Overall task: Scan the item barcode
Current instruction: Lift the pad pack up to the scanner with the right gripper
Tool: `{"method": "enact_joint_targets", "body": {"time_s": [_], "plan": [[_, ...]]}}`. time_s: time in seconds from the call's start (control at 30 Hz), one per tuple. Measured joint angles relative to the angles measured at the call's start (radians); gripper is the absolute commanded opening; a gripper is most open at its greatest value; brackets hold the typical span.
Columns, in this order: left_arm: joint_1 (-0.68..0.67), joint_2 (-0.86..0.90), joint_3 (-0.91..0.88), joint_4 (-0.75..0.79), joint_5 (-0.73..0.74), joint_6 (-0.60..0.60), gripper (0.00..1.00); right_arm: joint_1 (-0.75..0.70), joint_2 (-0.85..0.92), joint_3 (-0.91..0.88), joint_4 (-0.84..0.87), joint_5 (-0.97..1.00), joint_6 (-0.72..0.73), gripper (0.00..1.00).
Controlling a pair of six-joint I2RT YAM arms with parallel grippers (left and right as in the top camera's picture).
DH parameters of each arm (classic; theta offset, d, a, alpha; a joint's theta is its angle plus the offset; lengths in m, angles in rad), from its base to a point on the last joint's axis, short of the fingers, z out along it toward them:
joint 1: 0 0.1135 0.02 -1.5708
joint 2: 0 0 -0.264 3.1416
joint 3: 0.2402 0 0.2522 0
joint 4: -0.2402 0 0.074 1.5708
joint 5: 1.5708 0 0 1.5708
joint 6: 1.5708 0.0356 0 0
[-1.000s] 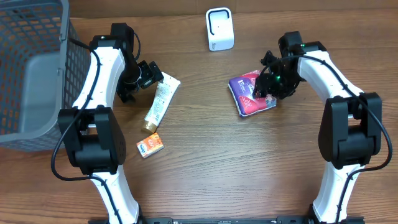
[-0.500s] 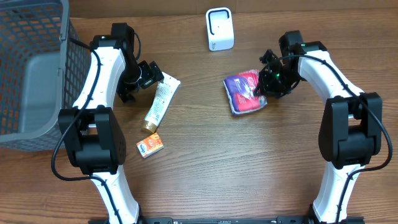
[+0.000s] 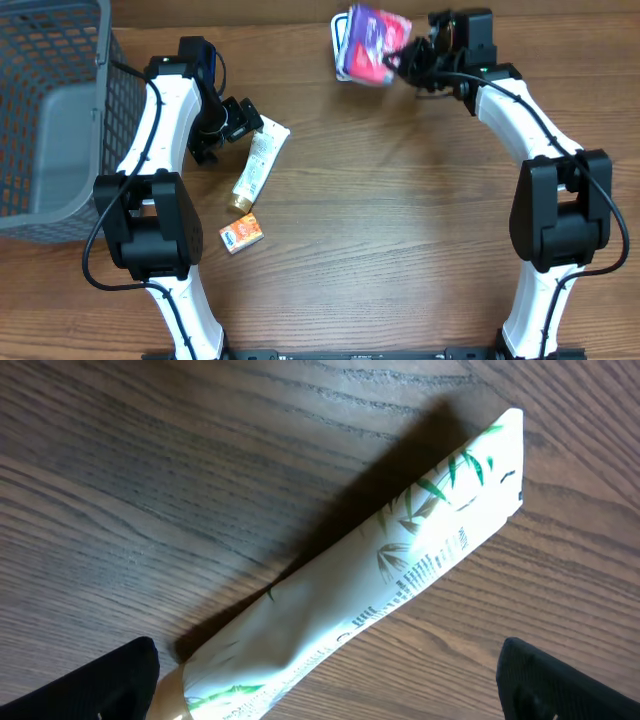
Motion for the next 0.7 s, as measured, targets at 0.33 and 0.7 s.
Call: {"method": "enact_joint_targets", "body": {"time_s": [0.33,0.7], "plan": [[-0.001,0.0,0.0,0.0,0.0,0.0,1.0,0.161,0.0,0.002,0.093,0.414,0.117,0.04],[-0.042,0.0,0.0,0.005,0.0,0.0,1.0,0.163,0.002,0.002,0.126,0.555,0.095,0.04]]}}
